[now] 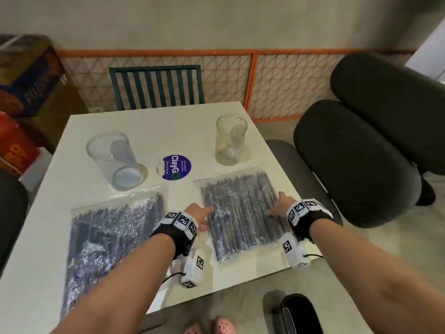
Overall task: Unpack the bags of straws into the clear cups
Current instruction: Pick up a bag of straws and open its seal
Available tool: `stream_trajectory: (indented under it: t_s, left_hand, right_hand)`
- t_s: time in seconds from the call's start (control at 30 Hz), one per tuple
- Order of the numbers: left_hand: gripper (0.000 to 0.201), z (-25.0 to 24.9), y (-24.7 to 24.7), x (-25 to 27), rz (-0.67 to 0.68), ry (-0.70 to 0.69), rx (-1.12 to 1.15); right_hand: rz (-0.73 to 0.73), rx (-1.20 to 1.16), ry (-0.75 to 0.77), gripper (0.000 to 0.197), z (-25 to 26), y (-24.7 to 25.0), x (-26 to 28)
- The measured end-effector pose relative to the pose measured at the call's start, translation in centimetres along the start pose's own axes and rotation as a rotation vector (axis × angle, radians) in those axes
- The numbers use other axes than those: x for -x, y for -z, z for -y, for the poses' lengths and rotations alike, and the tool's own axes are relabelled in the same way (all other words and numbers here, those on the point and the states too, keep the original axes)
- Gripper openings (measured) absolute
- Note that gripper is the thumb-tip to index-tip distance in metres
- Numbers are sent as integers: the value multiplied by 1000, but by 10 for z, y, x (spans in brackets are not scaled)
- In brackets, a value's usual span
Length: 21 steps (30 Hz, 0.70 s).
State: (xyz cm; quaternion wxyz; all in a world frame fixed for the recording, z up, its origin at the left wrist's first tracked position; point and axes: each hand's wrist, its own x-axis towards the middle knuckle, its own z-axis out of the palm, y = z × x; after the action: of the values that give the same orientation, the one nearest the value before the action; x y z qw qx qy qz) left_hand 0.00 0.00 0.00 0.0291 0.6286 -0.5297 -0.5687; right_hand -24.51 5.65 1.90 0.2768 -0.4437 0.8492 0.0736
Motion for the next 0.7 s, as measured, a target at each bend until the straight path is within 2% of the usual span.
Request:
stream_trajectory:
  t_s: [0.13,0.2,0.33,0.4,0.53,0.63,0.7]
  left_hand:
    - [61,0,-18,-1,1,19,141]
    - [55,0,-23,3,31,20,127]
    - [52,1,-19,-5,78,-20,143]
    - [63,-6,-11,1,60,-68,198]
    - [47,-12,11,2,16,-255,246]
    - [65,-11,23,-12,-40,-332,166]
    - [69,-19,27,-6,-74,-346,127]
  right_hand:
    - [15,-157,-74,80,-6,-20,3]
    - [58,-208,-60,69,-3,-26,3]
    - [19,-333,62,36,-4,-20,6]
    - [-6,-456,119,35,-4,-10,13]
    - [-44,-826,317,39,-6,17,25]
    - [-32,-1208,433,58,4,47,37]
    - [-89,-1302,504,56,14,70,46]
